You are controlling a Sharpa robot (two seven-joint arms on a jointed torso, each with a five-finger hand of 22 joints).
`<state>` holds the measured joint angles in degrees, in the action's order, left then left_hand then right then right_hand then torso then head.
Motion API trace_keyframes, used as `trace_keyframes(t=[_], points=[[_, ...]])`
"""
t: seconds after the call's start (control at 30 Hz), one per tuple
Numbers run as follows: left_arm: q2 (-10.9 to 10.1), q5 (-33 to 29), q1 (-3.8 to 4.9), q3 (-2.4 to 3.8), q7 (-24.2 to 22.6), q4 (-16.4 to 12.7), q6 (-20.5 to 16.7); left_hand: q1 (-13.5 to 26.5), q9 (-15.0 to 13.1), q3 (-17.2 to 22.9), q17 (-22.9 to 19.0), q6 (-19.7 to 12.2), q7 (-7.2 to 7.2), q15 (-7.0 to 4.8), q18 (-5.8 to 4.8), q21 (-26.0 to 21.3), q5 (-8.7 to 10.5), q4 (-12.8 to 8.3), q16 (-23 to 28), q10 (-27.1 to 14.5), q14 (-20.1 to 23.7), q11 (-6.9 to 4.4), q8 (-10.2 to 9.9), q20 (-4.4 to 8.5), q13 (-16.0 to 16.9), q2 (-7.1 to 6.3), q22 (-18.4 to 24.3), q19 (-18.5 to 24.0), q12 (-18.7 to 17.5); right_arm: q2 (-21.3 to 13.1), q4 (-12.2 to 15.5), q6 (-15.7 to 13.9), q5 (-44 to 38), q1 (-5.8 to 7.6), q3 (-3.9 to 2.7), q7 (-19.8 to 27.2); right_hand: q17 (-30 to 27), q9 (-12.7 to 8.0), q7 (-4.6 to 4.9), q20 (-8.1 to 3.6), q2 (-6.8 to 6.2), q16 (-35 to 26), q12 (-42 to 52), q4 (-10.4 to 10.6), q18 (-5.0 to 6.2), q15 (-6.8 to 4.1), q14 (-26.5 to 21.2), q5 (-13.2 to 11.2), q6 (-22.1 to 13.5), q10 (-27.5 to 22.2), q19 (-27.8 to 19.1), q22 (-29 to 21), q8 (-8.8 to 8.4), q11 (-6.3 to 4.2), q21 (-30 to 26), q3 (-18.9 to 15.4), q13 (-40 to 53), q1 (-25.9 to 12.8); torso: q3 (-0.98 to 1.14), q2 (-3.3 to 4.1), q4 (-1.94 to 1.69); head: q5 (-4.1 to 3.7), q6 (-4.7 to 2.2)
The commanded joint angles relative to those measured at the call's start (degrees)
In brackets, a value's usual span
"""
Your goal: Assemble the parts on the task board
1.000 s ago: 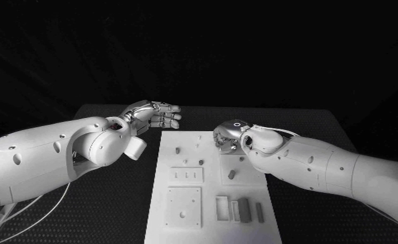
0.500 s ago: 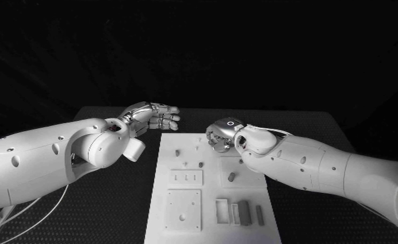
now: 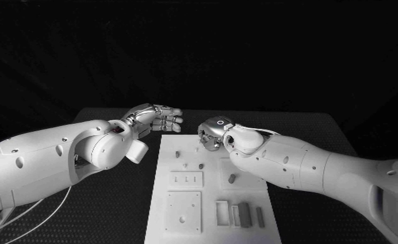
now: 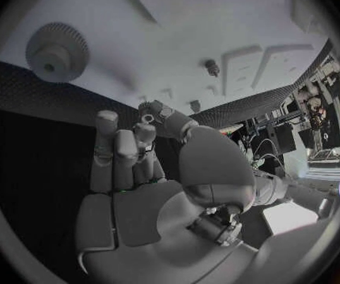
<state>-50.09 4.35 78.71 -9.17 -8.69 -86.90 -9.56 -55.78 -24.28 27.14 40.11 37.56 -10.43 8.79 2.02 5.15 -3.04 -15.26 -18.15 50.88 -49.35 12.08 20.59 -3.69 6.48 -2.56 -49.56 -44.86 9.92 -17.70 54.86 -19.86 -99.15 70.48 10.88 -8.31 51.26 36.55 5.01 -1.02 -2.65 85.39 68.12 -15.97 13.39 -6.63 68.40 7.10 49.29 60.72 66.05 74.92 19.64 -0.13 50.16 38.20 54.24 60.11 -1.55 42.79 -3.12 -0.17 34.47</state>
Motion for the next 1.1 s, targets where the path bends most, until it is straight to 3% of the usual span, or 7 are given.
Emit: trace_keyframes(t=[0.03,0.33,0.57,0.77,1.1], points=[[0.23,-0.15,0.13,0.07,-0.3,0.08,0.43,0.35,0.06,-0.28,0.1,-0.32,-3.55,0.04,-0.37,-0.32,0.21,0.08,0.23,-0.12,-0.34,0.14,-0.34,0.3,-0.09,-0.04,0.08,-0.06,-0.33,0.8,-1.14,-1.6,-1.04,-0.04,-0.01,-1.25,-0.07,0.1,0.27,-0.3,-0.33,0.27,0.05,0.03,1.61,-0.25,0.08,0.15,8.75,-0.82,0.29,1.04,0.04,-0.86,0.33,0.06,-0.11,-0.08,0.02,0.01,-0.04,0.13,-0.04],[0.98,-0.11,0.13,0.07,-0.27,0.4,0.57,0.33,0.07,-0.28,0.13,-0.36,-3.56,0.03,-0.4,-0.35,0.21,0.08,0.25,-0.12,-0.34,0.14,-0.35,0.32,-0.09,-0.05,0.08,-0.07,-0.35,2.53,-3.24,-1.32,-0.83,-0.31,-0.01,-0.96,-0.11,0.13,0.27,-0.32,-0.34,0.28,0.03,0.09,1.61,-0.26,0.15,0.14,8.73,-0.76,0.36,1.04,-0.04,-0.86,0.33,0.05,-0.18,-0.17,-0.18,0.18,-0.67,0.18,-0.1],[1.2,-0.08,0.16,0.07,-0.21,0.53,0.61,0.33,0.07,-0.28,0.16,-0.37,-3.57,0.03,-0.42,-0.36,0.21,0.09,0.27,-0.12,-0.35,0.14,-0.35,0.33,-0.09,-0.05,0.09,-0.09,-0.36,2.81,-3.68,-0.61,-0.5,-0.59,-0.01,-0.83,-0.13,0.14,0.27,-0.33,-0.35,0.28,0.03,0.11,1.61,-0.26,0.17,0.14,8.71,-0.74,0.38,1.04,-0.09,-0.86,0.33,0.05,-0.21,-0.19,-0.33,0.23,-0.96,0.17,0.07],[1.18,-0.01,0.43,0.07,-0.2,0.36,0.62,0.33,0.07,-0.29,0.17,-0.38,-3.57,0.03,-0.44,-0.38,0.21,0.09,0.29,-0.12,-0.34,0.15,-0.35,0.34,-0.09,-0.07,0.09,-0.09,-0.37,3.17,-4.07,-0.23,-0.42,-0.61,-0.01,-0.79,-0.15,0.15,0.28,-0.33,-0.35,0.27,0.02,0.12,1.61,-0.26,0.18,0.14,8.68,-0.72,0.38,1.04,-0.13,-0.86,0.32,0.05,-0.24,-0.22,-0.48,0.31,-0.99,0.18,0.16],[1.25,-0.01,0.5,0.08,-0.11,0.37,0.69,0.34,0.07,-0.31,0.2,-0.4,-3.58,0.03,-0.47,-0.41,0.21,0.09,0.32,-0.13,-0.34,0.15,-0.35,0.35,-0.1,-0.1,0.1,-0.1,-0.4,3.89,-5.16,0.18,-0.3,-0.72,0.0,-0.66,-0.17,0.16,0.29,-0.33,-0.34,0.26,0.0,0.14,1.61,-0.25,0.18,0.14,8.65,-0.71,0.38,1.03,-0.2,-0.85,0.29,0.06,-0.28,-0.26,-0.4,0.15,-0.84,0.45,0.29]])
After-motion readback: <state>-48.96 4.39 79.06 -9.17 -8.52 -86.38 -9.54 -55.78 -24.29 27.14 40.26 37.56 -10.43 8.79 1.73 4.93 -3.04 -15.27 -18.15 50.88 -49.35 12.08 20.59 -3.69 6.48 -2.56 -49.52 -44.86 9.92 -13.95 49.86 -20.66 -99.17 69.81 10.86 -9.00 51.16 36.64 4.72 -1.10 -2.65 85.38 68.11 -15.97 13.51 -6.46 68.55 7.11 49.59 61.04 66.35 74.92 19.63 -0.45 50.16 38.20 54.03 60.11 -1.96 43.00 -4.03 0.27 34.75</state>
